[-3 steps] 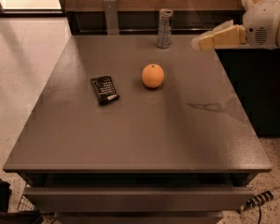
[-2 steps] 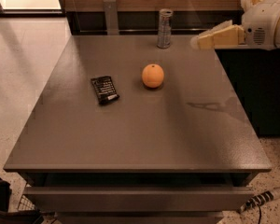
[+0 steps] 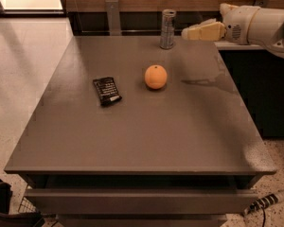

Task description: Knock redbull can over

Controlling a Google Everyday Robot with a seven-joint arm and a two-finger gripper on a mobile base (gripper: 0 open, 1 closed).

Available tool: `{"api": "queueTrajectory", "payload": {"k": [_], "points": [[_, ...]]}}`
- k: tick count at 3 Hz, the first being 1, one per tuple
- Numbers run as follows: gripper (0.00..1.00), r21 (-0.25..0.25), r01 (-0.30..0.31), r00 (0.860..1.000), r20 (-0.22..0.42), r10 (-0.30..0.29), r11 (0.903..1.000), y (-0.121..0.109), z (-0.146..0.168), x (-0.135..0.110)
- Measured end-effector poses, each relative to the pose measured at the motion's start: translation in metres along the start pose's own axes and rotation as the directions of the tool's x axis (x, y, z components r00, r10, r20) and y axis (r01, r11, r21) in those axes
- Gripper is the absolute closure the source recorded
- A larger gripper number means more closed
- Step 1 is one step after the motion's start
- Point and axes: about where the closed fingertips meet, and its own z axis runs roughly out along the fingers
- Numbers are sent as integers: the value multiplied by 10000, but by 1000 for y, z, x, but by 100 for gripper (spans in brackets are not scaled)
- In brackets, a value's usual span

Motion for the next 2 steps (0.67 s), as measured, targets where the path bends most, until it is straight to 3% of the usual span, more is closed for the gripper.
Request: {"api": "queueTrajectory", "payload": {"k": [1, 2], "points": [[0, -295, -297, 9994, 166, 302, 9991, -21, 29, 8], [0, -280, -354, 9991, 241, 361, 9990, -38, 57, 14]]}}
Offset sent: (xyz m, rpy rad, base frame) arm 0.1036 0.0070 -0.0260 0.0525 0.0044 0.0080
